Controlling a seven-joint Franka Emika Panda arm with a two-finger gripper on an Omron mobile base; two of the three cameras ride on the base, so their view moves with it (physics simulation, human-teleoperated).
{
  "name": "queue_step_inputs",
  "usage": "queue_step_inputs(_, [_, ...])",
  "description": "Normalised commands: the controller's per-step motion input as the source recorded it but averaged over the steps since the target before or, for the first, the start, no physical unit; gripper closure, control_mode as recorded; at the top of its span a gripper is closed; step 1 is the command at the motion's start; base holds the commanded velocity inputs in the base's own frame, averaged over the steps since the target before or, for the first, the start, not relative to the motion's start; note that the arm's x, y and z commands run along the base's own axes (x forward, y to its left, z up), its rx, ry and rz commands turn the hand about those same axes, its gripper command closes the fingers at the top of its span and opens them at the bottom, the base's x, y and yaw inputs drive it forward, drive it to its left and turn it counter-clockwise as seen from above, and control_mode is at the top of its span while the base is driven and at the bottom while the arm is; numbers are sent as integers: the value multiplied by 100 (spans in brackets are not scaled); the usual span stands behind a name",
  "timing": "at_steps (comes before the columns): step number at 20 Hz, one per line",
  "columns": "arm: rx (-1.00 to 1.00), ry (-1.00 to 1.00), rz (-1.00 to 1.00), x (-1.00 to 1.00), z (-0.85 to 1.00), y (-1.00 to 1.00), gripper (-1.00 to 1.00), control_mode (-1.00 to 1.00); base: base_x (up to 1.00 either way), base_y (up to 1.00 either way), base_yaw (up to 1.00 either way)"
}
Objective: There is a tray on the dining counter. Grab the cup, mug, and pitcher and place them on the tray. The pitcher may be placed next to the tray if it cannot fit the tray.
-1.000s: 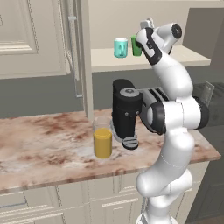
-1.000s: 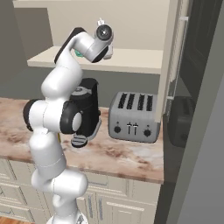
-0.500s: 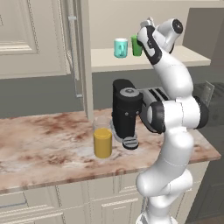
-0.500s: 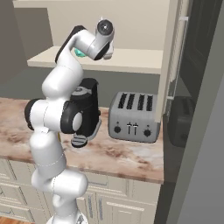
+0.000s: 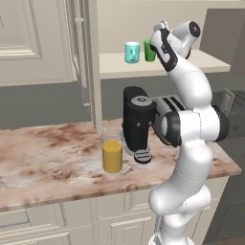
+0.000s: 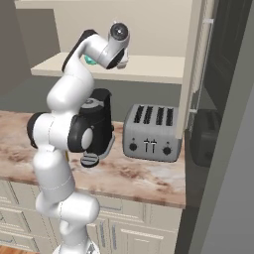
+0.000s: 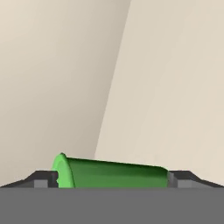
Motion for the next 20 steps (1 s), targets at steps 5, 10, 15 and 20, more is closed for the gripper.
queue_step_inputs(5, [0,0,0,0,-26,8,-100,-100,0,0,0])
queue_step_inputs(10, [0,3,0,0,-28,10,100,-100,0,0,0])
queue_step_inputs(15, [0,3,0,0,-18,2,100,-100,0,0,0])
queue_step_inputs(20, [0,2,0,0,-16,0,100,-100,0,0,0])
